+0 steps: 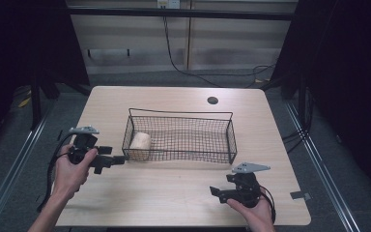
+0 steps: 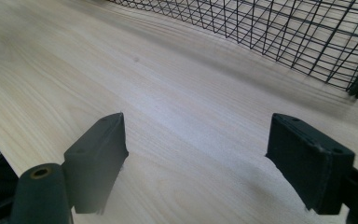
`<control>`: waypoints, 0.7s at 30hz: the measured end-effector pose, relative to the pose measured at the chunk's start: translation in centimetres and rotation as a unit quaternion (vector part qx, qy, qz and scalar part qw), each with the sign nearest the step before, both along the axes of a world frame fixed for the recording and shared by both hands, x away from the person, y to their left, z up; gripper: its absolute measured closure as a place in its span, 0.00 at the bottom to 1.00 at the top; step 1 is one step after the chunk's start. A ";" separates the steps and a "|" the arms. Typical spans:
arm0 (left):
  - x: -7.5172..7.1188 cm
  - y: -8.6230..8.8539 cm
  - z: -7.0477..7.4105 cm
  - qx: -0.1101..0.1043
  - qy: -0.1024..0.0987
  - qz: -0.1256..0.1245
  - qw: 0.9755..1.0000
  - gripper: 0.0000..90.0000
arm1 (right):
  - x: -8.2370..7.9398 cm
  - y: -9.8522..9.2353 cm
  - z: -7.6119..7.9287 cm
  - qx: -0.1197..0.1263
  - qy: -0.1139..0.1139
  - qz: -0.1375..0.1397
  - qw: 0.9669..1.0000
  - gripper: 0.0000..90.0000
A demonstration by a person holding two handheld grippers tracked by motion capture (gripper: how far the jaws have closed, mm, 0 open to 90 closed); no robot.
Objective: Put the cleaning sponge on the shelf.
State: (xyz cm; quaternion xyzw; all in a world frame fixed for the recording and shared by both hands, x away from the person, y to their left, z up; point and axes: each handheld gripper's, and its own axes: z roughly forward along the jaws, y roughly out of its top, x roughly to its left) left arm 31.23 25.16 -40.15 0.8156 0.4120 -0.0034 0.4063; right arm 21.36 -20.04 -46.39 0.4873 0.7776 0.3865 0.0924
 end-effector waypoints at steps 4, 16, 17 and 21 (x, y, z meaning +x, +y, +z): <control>-1.3 0.9 -0.5 0.027 -0.018 0.033 0.999 0.23 | 0.1 0.0 0.0 -0.001 0.000 -0.001 1.000 0.22; -6.1 2.3 -2.6 0.040 -0.012 0.070 0.997 0.22 | -0.1 0.1 -0.1 0.000 -0.007 -0.009 1.000 0.22; -6.3 2.3 -2.9 0.029 -0.003 0.062 0.998 0.22 | -0.1 0.0 -0.2 0.000 -0.003 -0.013 1.000 0.22; -7.2 2.3 -3.7 0.038 -0.005 0.057 0.998 0.22 | 0.0 -0.1 -0.4 0.000 -0.004 -0.023 1.000 0.22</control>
